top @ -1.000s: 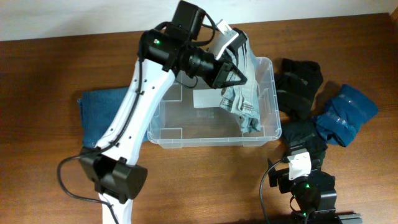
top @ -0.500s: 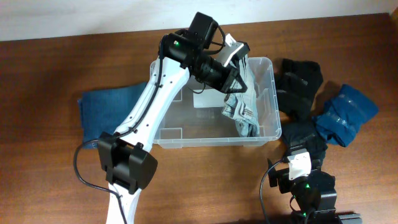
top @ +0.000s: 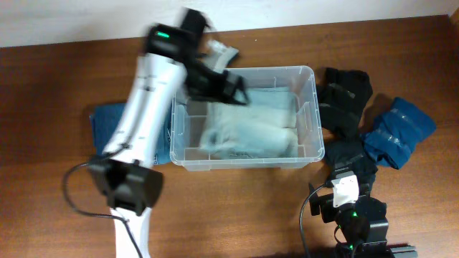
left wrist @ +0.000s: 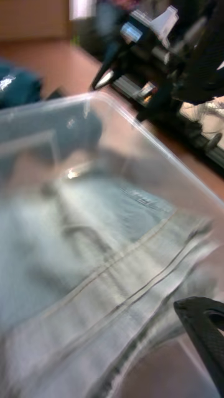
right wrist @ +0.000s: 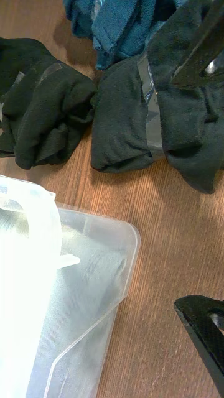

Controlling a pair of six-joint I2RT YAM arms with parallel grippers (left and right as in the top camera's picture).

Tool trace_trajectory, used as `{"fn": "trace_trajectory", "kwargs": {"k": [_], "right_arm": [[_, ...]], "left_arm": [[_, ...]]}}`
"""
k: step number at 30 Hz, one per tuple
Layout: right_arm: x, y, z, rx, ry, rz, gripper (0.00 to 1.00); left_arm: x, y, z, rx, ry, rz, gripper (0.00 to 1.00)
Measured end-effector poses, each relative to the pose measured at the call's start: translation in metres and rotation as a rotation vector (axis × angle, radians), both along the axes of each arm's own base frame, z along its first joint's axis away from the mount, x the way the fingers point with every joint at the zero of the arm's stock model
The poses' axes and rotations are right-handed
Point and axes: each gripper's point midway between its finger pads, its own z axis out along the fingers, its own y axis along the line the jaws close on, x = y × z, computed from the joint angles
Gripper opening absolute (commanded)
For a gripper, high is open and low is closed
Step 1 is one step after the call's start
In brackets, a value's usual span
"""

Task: Pack container
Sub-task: 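Carry the light blue jeans into the box and release, then move the left gripper to the dark blue jeans and grasp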

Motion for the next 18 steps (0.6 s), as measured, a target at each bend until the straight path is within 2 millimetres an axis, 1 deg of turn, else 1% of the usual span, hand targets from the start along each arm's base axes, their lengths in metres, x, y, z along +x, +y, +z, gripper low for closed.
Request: {"fn": "trace_trajectory", "kwargs": {"k": [1, 3, 5, 8, 11, 14, 16, 18], "right_arm": [[0.0, 0.0, 0.0, 0.001, 0.0, 0.0, 0.98], [0.0, 0.0, 0.0, 0.0, 0.0, 0.0, 0.99], [0.0, 0.0, 0.0, 0.001, 0.0, 0.0, 0.98], [0.0, 0.0, 0.0, 0.0, 0.0, 0.0, 0.98], [0.0, 0.0, 0.0, 0.0, 0.0, 0.0, 0.99], [0.0, 0.0, 0.0, 0.001, 0.0, 0.0, 0.99], [0.0, 0.0, 0.0, 0.0, 0.0, 0.0, 0.98], [0.0, 0.0, 0.0, 0.0, 0.0, 0.0, 0.98]], "left_arm": [[0.008, 0.02, 0.005, 0.018, -0.009, 0.045, 0.99], [0.027, 0.067, 0.016, 0.043, -0.048, 0.155, 0.99], [0.044, 0.113, 0.024, 0.063, -0.08, 0.262, 0.99], [0.055, 0.179, 0.024, 0.09, -0.076, 0.415, 0.99], [0.058, 0.235, 0.023, 0.104, -0.063, 0.551, 0.99], [0.055, 0.284, 0.023, 0.111, -0.053, 0.666, 0.99], [0.049, 0.321, 0.021, 0.12, -0.043, 0.751, 0.99], [0.039, 0.353, 0.016, 0.136, -0.02, 0.824, 0.99]]}}
